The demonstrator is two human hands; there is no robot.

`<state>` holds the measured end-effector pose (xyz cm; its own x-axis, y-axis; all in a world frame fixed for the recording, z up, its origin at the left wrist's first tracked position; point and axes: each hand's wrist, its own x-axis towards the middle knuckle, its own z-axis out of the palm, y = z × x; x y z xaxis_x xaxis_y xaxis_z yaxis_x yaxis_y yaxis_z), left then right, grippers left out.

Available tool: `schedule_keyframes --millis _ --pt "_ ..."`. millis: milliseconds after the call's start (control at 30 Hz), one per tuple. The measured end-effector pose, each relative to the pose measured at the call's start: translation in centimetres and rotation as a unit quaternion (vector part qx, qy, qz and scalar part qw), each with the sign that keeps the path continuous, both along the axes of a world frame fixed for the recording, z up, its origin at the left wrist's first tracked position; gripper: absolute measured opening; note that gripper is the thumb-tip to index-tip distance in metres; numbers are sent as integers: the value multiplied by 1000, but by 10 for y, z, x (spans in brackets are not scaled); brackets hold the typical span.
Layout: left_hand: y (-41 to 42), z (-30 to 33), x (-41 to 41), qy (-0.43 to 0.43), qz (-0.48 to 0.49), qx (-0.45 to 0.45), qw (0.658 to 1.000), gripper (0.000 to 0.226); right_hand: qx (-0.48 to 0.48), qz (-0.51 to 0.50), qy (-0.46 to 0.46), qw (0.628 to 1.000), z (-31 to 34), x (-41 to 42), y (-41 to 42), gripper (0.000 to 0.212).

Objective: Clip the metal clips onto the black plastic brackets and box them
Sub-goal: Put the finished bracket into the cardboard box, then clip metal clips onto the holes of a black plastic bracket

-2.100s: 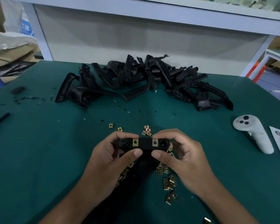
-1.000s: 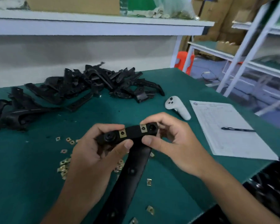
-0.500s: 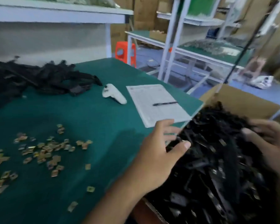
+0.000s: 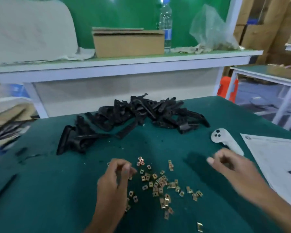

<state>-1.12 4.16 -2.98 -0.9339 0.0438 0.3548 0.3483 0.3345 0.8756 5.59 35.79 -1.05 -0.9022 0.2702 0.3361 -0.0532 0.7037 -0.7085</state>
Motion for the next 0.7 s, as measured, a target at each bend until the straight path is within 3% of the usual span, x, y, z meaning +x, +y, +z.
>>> schedule_keyframes --millis 100,167,200,267,333,400,467,567,633,700 --pt "-29 -22 -24 -3 90 -3 996 42 6 40 -7 999 9 -94 -26 41" --pt "-36 -33 -36 -21 125 37 991 53 47 23 -24 998 10 -153 -31 16" --pt "-37 -38 -39 -26 138 60 988 54 77 -2 -48 996 6 -181 -29 16" --pt "-35 -44 -42 -19 146 72 986 52 139 -47 -109 983 -2 -225 -22 52" --pt "-33 -46 -44 -18 136 73 988 48 203 -108 -163 960 -8 -252 -16 63" --pt "-34 -48 -47 -25 131 80 988 49 290 -148 -172 930 -15 -263 -12 47" --pt "-36 -47 -50 -10 135 79 988 52 328 -172 -97 924 -17 -263 -10 32" --pt "-35 -46 -50 -4 134 84 987 49 213 -173 43 961 6 -250 -8 24" --pt "-34 -45 -48 -9 130 85 988 51 -20 -120 105 987 32 -232 -19 25" --pt "-35 -42 -44 3 131 66 989 51 -227 -59 122 965 53 -202 -42 23"
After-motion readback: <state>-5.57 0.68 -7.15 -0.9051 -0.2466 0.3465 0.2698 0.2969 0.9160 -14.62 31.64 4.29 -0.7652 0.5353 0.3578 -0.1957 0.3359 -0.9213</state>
